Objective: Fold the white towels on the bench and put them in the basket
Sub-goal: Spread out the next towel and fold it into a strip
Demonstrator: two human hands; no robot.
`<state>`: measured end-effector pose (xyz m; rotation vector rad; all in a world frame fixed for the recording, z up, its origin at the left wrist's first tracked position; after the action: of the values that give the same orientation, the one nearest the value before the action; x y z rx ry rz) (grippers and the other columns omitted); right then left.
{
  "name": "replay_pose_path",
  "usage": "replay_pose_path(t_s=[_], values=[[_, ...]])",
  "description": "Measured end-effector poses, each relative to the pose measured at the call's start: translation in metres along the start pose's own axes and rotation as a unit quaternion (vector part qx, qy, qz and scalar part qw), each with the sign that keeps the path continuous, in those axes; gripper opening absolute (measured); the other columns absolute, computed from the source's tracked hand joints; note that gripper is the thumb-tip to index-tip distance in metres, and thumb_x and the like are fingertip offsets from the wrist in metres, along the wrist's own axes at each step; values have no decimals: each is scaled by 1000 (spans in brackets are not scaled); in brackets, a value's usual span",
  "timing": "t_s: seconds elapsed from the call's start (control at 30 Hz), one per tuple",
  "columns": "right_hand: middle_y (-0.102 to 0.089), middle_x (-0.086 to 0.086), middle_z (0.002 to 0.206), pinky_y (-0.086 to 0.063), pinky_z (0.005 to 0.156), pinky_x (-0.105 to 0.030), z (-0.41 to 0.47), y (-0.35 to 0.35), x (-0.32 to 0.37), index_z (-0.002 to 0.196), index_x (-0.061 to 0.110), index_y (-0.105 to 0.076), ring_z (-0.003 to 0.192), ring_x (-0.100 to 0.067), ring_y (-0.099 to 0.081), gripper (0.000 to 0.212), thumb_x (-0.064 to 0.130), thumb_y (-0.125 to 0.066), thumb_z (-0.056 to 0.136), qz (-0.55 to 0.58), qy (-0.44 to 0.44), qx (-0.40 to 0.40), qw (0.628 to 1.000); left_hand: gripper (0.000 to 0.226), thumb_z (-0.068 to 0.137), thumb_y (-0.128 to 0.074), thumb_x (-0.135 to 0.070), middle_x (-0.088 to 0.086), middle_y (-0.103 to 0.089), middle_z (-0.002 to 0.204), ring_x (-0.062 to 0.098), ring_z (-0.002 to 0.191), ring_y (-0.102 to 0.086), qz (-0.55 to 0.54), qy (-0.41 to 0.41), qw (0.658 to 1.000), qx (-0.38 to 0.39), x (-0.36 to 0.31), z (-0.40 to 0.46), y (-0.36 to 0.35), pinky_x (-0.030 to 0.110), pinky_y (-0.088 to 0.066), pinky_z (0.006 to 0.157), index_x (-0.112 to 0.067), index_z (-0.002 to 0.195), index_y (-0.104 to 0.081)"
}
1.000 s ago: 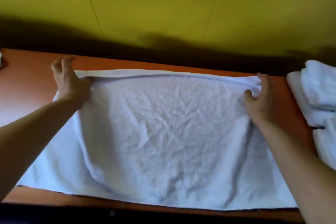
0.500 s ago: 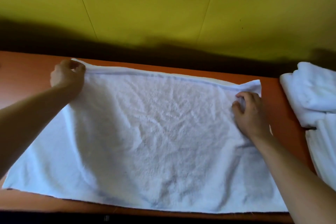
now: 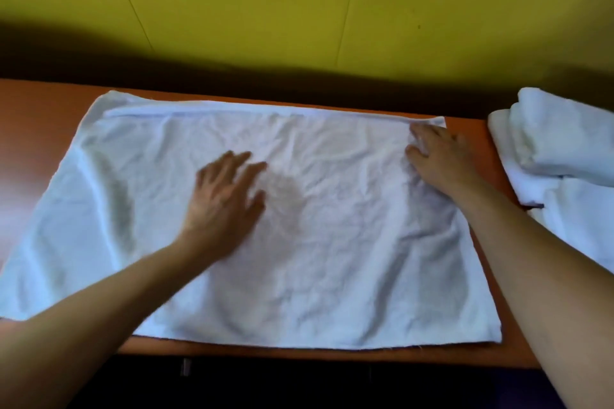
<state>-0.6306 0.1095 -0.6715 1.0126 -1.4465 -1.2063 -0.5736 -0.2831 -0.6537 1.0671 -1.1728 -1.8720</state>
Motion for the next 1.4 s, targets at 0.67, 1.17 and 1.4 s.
replay_pose_path(t_s=[0.67, 1.17, 1.4], values=[[-68, -13, 108, -39, 75, -30, -20, 26, -40, 110, 12, -66, 102, -34, -63, 28, 32, -62, 91, 221, -144, -90, 960, 19, 85, -50, -20, 1, -55, 85, 22, 66, -51, -57, -267, 953, 133, -289, -81, -72, 34, -39, 54, -20, 102, -60], [-72, -14, 111, -56, 95, -48, -78, 110, -52, 98, 13, -73, 98, -31, -70, 35, 37, -77, 73, 494, -297, -125, 808, 29, 101, -33, -53, -4, -51, 70, 25, 74, -55, -402, 8, 909, 109, -265, -106, 48, 34, -42, 66, -25, 92, -37], [-65, -7, 83, -53, 43, -23, -63, 135, 54, 79, 20, -64, 66, -17, -63, 16, 16, -65, 94, 588, -212, -112, 772, 41, 99, -42, -48, 4, -54, 67, 21, 62, -61, -447, 129, 885, 22, -175, -122, 104, 43, -51, 64, -17, 74, -45]])
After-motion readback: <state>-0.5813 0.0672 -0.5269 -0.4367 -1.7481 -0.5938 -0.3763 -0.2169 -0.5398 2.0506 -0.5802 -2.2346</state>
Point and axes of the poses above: each hand's wrist, its own z-axis towards the middle knuckle, its own y-axis out of the back of the hand, x = y × z, the point moved 6 cm from there along z, towards the middle knuckle
